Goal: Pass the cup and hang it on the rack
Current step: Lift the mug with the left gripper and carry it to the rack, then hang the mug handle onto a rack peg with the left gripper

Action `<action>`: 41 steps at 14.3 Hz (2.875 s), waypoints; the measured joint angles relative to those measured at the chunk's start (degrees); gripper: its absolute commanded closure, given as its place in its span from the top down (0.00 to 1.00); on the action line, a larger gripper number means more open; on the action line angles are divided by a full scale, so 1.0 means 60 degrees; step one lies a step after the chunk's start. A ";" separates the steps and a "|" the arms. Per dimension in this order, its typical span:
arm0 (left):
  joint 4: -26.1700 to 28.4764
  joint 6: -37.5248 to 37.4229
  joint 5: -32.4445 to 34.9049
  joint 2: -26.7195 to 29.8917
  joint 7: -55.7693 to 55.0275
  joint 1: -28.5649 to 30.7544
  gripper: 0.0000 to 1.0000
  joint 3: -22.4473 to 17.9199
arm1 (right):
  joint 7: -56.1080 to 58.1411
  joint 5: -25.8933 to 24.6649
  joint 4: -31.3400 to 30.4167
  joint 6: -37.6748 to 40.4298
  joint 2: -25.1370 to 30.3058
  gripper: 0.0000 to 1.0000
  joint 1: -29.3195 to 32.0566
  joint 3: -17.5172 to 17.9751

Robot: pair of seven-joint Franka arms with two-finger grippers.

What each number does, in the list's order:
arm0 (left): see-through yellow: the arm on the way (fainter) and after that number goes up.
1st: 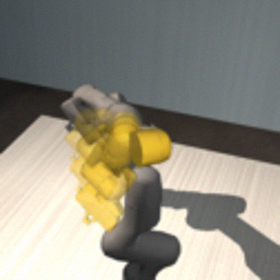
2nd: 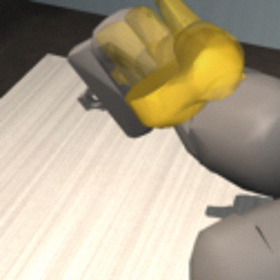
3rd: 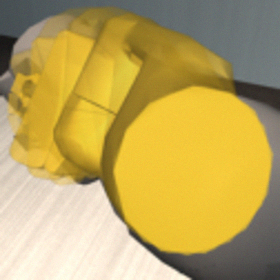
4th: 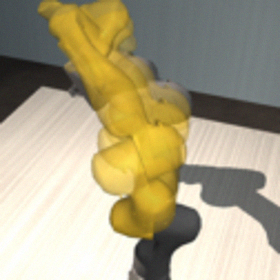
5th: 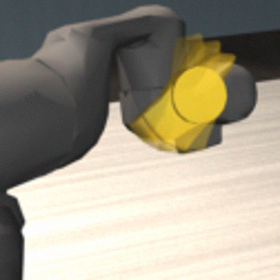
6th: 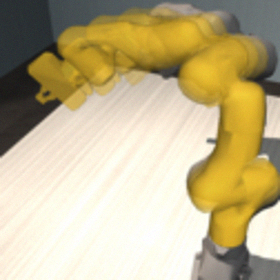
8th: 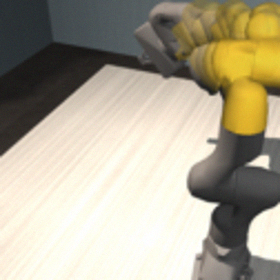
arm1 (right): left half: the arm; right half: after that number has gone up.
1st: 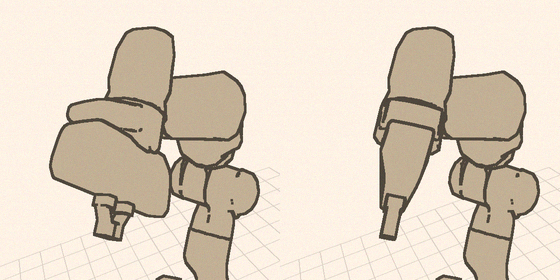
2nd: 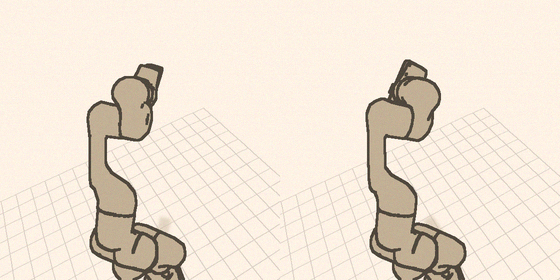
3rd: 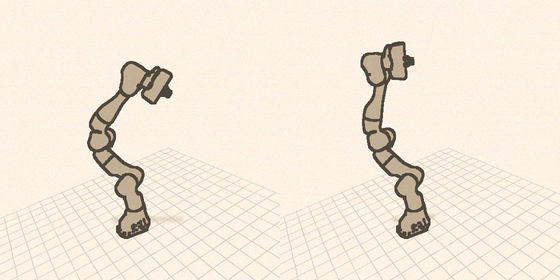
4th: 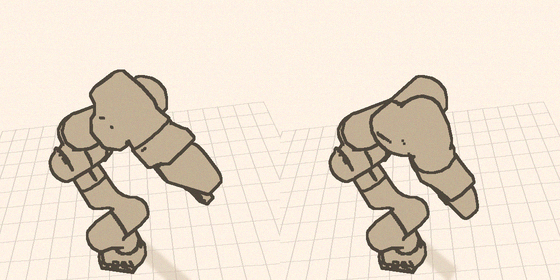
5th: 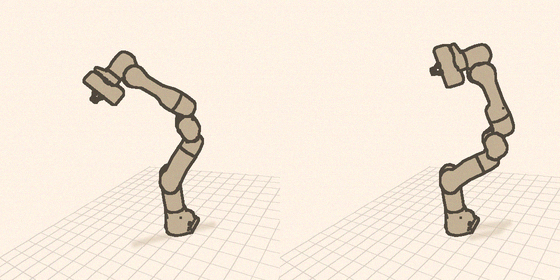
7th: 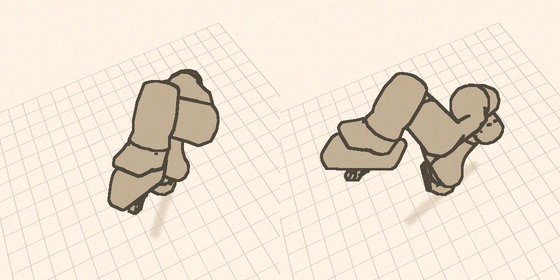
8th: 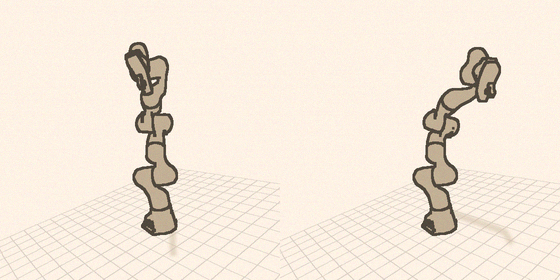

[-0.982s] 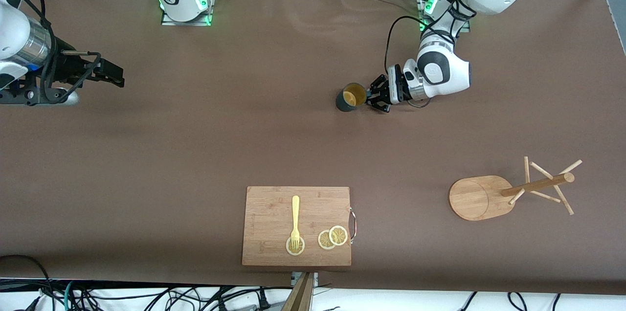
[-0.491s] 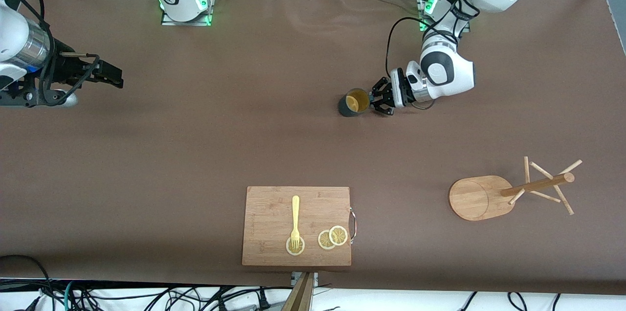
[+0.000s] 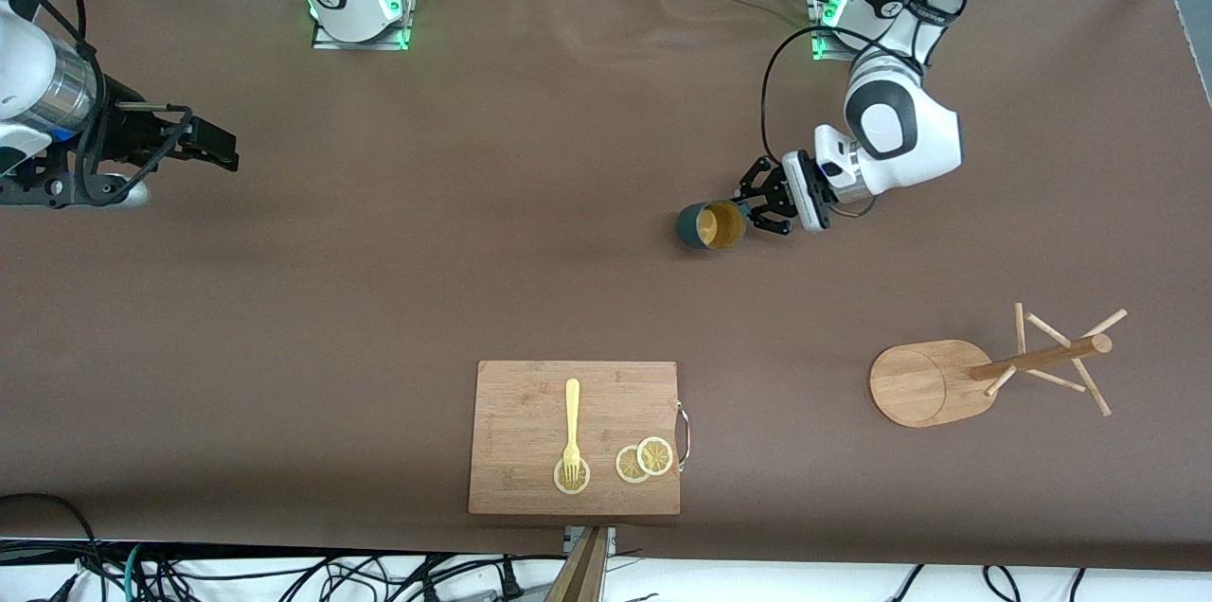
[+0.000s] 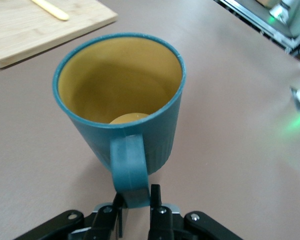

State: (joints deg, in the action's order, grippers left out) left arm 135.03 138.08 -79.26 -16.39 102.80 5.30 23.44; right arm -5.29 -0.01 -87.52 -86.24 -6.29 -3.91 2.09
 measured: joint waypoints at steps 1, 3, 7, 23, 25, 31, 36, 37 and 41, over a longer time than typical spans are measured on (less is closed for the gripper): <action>-0.0116 -0.0510 0.0726 0.0212 -0.1137 0.0256 0.00 -0.0039 | 0.0000 0.0000 0.0000 0.0000 -0.0001 1.00 0.0000 0.0000; -0.0678 -0.1999 0.2286 0.0607 -0.3532 0.0832 0.00 -0.0361 | 0.0000 0.0000 0.0000 0.0000 -0.0002 1.00 0.0002 -0.0002; -0.2419 -0.5294 0.4043 0.0883 -0.7063 0.1343 0.00 -0.1797 | 0.0000 0.0000 0.0000 0.0000 -0.0003 1.00 0.0004 -0.0004; -0.3871 -0.9173 0.2687 -0.0010 -1.2400 0.2045 0.00 -0.5226 | 0.0000 0.0000 0.0000 -0.0002 -0.0004 1.00 0.0006 -0.0006; -0.3984 -0.9402 0.2286 -0.0388 -1.2400 0.2240 0.00 -0.5308 | 0.0000 0.0000 0.0000 -0.0003 -0.0004 1.00 0.0007 -0.0006; -0.4470 -0.9862 0.1103 -0.1330 -1.2401 0.2738 0.00 -0.5331 | 0.0000 0.0000 0.0001 -0.0003 -0.0004 1.00 0.0008 -0.0009; -0.5001 -1.0231 0.0299 -0.2214 -1.2401 0.2971 0.00 -0.5338 | 0.0000 0.0000 0.0000 -0.0003 -0.0004 1.00 0.0008 -0.0010; -0.5093 -1.0319 0.0203 -0.2394 -1.2399 0.3032 0.00 -0.5338 | 0.0000 0.0000 0.0001 -0.0003 -0.0004 1.00 0.0008 -0.0010; -0.5732 -1.0684 0.0025 -0.3068 -1.2394 0.3287 0.00 -0.5342 | 0.0000 0.0000 0.0001 -0.0003 -0.0004 1.00 0.0009 -0.0012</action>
State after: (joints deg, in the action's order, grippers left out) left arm 100.63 73.98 -79.12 -34.80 28.44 25.02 -8.61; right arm -5.29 -0.01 -87.52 -86.26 -6.31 -3.85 2.02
